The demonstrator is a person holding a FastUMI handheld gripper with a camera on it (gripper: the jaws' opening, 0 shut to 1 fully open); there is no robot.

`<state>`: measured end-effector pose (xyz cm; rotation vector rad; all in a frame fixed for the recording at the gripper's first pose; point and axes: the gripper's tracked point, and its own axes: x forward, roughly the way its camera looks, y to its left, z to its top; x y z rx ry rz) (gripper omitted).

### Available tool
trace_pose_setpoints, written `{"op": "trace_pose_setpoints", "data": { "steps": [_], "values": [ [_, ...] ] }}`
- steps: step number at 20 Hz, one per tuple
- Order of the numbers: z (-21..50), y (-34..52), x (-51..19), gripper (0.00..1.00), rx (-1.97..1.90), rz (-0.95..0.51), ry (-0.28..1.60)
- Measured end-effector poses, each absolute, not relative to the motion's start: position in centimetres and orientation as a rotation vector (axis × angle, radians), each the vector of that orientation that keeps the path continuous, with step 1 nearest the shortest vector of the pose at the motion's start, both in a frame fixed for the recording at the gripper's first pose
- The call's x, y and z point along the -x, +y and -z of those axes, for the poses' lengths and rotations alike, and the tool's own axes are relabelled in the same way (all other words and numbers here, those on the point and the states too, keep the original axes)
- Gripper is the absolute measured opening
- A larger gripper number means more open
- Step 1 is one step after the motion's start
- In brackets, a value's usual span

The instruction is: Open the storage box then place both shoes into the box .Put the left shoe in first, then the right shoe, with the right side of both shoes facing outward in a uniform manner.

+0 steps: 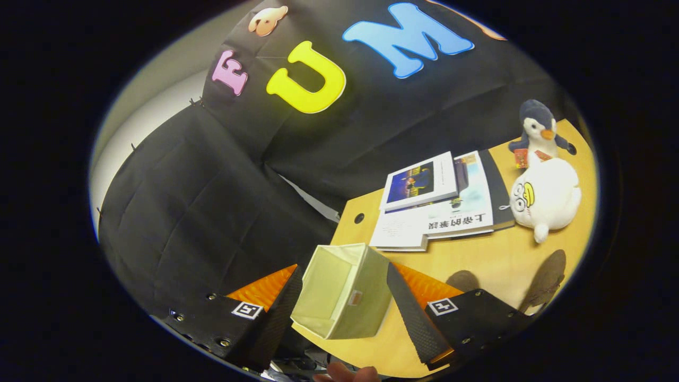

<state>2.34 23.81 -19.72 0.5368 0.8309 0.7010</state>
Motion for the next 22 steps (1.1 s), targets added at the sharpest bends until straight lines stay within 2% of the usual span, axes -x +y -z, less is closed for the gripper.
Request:
{"op": "trace_pose_setpoints", "data": {
  "steps": [11, 22],
  "values": [
    [30.9, 17.3, 2.1, 0.97, -0.314, -0.540, 0.961],
    [40.5, 14.5, 5.9, 0.95, -0.143, -0.480, 1.134]
  ]
}}
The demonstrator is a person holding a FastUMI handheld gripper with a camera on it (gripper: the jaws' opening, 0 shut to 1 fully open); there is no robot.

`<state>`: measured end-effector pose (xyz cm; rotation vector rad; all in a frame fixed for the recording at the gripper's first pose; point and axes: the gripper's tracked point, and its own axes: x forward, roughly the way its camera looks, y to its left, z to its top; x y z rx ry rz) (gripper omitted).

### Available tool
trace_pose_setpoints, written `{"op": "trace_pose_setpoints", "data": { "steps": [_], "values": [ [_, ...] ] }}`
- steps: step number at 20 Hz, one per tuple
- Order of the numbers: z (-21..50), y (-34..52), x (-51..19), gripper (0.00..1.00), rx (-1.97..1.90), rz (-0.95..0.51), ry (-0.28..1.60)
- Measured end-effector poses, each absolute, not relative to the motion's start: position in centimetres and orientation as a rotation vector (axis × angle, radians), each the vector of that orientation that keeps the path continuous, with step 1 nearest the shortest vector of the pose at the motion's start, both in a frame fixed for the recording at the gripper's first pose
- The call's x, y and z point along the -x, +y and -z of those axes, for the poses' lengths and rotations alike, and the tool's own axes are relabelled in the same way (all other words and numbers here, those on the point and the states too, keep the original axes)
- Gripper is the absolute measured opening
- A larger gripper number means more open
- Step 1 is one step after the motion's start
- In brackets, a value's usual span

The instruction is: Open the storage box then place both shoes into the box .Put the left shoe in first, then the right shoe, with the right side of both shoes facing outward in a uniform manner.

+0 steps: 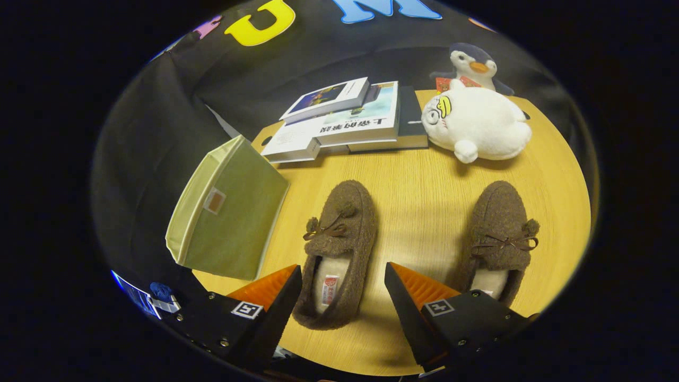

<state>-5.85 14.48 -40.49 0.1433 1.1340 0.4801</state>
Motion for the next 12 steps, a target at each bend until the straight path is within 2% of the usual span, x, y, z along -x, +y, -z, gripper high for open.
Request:
{"op": "trace_pose_setpoints", "data": {
  "steps": [4, 5, 9, 12],
  "values": [
    [42.6, 14.5, 5.1, 0.95, -0.109, -0.463, 1.155],
    [43.2, 14.6, 4.7, 0.89, -0.103, -0.450, 1.162],
    [45.0, 15.4, 3.3, 0.86, -0.124, -0.414, 1.190],
    [46.7, 17.0, 2.9, 0.67, -0.104, -0.413, 1.220]
  ]
}}
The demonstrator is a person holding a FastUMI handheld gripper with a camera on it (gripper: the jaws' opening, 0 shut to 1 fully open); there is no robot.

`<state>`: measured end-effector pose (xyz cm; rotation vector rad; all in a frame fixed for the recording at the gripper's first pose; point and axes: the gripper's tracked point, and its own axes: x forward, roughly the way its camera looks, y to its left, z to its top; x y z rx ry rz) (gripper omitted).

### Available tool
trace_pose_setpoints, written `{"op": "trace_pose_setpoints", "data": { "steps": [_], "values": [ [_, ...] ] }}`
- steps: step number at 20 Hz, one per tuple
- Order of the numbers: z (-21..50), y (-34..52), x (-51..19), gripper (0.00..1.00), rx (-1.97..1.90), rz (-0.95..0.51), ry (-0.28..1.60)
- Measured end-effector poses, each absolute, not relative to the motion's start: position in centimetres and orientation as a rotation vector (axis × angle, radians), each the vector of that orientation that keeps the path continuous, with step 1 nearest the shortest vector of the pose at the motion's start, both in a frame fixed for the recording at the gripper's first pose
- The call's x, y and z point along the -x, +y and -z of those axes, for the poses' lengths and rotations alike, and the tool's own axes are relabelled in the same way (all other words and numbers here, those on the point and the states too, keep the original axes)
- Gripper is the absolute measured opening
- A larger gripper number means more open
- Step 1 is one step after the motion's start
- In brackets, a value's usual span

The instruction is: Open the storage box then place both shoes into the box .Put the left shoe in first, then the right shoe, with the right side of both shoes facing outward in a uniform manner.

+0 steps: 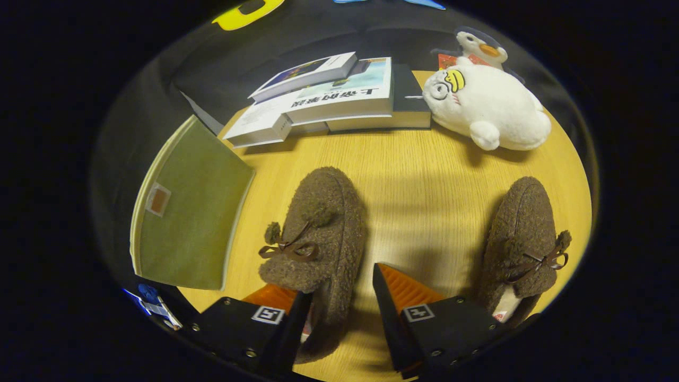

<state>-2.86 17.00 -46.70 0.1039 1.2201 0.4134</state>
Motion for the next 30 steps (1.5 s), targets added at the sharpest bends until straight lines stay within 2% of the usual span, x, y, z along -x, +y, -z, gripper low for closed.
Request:
{"op": "trace_pose_setpoints", "data": {
  "steps": [2, 3, 4, 8, 18, 30],
  "values": [
    [46.4, 16.9, 2.8, 0.24, -0.083, -0.404, 1.242],
    [45.7, 15.6, 2.2, 0.24, -0.066, -0.362, 1.241],
    [45.7, 15.5, 2.2, 0.03, -0.064, -0.343, 1.249],
    [44.0, 15.9, 2.2, 0.03, -0.074, -0.351, 1.265],
    [34.5, 18.7, 1.3, 0.03, -0.111, -0.396, 1.201],
    [25.4, 28.7, 0.5, 0.03, -0.168, -0.585, 1.155]
  ]
}}
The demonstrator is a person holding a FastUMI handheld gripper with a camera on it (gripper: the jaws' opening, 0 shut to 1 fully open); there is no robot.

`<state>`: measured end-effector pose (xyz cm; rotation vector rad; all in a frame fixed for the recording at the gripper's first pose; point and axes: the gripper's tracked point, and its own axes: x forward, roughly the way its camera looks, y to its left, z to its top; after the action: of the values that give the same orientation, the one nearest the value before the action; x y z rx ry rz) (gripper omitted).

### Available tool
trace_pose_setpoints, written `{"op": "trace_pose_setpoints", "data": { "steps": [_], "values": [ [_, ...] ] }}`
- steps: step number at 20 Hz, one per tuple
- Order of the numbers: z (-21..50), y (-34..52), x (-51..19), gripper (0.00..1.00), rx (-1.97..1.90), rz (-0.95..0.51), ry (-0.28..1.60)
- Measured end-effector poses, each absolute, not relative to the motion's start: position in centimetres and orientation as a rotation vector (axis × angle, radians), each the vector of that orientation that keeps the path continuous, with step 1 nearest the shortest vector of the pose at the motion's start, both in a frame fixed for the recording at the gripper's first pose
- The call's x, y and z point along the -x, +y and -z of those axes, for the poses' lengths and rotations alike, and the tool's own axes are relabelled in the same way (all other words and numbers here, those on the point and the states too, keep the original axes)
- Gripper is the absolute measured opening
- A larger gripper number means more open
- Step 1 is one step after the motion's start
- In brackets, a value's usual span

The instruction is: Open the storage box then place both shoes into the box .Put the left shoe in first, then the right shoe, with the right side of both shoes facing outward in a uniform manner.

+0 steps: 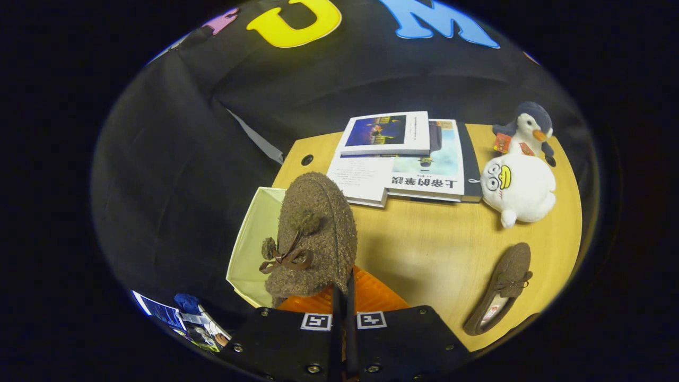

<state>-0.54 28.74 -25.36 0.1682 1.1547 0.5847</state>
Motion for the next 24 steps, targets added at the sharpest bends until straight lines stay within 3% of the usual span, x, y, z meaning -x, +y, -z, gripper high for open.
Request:
{"op": "trace_pose_setpoints", "data": {
  "steps": [12, 24],
  "values": [
    [25.4, 41.7, 0.7, 0.03, -0.116, -0.725, 1.173],
    [30.9, 46.0, 1.9, 0.04, -0.062, -0.675, 1.258]
  ]
}}
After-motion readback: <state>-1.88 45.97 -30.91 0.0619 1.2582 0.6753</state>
